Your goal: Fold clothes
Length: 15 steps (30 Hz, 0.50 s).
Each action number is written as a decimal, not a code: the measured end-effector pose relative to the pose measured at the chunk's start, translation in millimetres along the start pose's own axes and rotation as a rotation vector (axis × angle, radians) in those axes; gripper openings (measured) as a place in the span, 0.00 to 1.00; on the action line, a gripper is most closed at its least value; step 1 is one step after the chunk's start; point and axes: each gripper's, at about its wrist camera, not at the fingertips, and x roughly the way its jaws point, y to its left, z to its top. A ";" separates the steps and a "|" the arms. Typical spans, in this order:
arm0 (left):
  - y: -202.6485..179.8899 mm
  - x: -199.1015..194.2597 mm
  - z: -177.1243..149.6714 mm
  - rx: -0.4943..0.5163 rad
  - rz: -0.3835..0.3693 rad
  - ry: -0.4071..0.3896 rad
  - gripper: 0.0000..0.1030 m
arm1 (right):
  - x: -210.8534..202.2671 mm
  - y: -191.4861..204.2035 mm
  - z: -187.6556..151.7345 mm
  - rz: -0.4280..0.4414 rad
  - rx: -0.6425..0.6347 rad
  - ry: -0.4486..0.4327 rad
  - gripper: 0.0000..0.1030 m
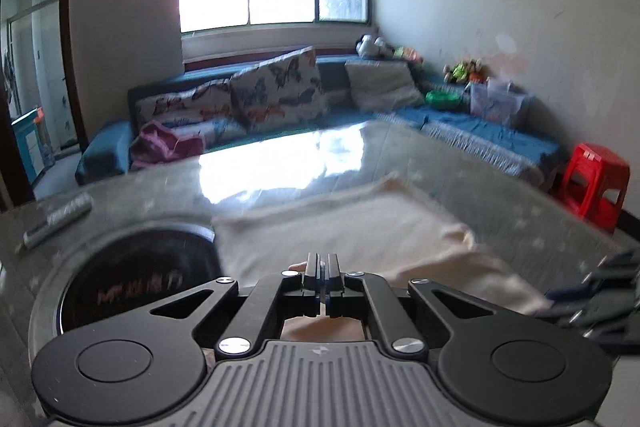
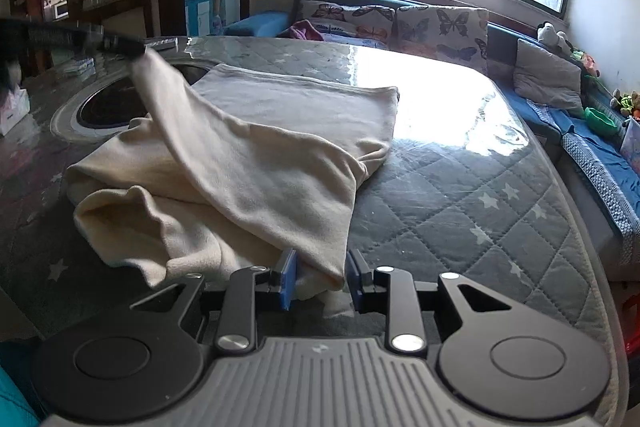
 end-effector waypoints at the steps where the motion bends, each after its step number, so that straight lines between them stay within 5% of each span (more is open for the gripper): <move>1: -2.5 -3.1 6.3 0.005 -0.008 -0.015 0.02 | 0.0 -0.4 -0.6 -0.004 0.003 -0.005 0.26; 9: -9.0 -20.1 18.7 0.024 -0.023 -0.066 0.02 | -3.8 -12.9 -8.5 -0.061 0.066 -0.028 0.25; 15: 2.4 -8.9 -20.8 0.012 0.008 0.060 0.02 | -5.2 -26.8 -15.8 -0.082 0.092 -0.008 0.25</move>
